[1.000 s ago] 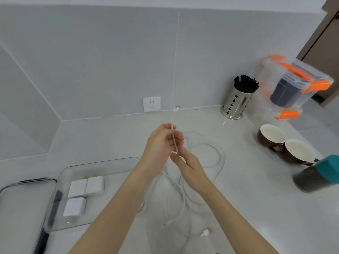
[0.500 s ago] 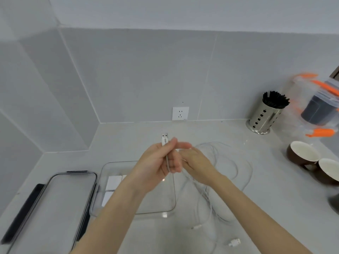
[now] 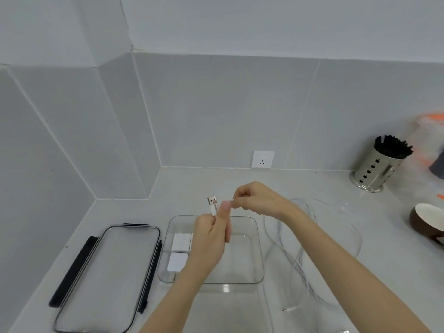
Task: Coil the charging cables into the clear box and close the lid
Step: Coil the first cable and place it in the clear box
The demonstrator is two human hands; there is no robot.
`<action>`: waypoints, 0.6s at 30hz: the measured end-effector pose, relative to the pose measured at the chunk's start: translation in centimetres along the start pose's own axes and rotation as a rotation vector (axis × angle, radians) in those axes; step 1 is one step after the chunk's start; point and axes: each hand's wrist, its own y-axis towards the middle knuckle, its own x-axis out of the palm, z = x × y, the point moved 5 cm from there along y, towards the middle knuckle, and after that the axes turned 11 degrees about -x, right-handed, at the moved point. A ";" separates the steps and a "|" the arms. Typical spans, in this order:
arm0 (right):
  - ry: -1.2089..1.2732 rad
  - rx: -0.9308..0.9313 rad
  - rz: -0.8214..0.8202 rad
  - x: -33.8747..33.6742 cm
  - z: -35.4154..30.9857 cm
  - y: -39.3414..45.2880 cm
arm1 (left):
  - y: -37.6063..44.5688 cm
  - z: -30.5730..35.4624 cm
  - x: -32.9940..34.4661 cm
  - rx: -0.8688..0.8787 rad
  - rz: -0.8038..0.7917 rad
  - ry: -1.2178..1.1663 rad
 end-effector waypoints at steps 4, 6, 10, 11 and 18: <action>0.263 0.140 -0.018 0.6 0.1 0.4 | 1.7 -1.1 -1.0 -0.166 0.065 -0.219; 0.312 0.166 0.000 0.9 0.2 0.5 | 2.7 -1.4 -1.1 -0.242 0.008 -0.355; 0.395 0.168 0.032 0.7 0.2 0.7 | 3.4 -1.6 -1.4 -0.154 -0.126 -0.322; 0.408 0.154 0.033 0.7 0.0 0.8 | 3.4 -1.7 -1.5 -0.128 -0.143 -0.284; 0.343 -0.020 0.228 1.3 -3.3 0.5 | 4.6 -3.3 -0.1 -0.292 -0.323 -0.349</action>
